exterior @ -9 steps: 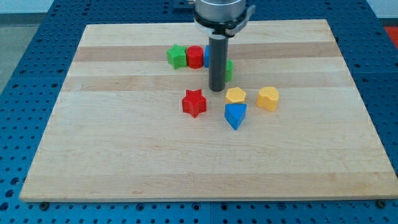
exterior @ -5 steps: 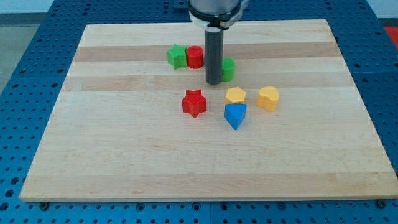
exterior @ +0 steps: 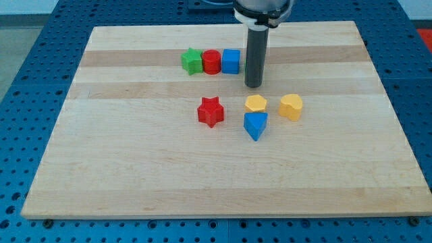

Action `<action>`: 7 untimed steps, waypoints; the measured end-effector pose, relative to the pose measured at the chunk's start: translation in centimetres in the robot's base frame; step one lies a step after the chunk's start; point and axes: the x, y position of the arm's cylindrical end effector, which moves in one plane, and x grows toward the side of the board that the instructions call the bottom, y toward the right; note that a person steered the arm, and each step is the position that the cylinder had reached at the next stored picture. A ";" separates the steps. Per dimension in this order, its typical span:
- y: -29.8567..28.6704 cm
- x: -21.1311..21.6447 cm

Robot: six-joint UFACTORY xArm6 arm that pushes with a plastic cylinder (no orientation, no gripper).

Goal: Slide green circle right side of the blue cube

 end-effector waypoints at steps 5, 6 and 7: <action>0.0 -1.2; 0.0 -1.0; 0.0 0.4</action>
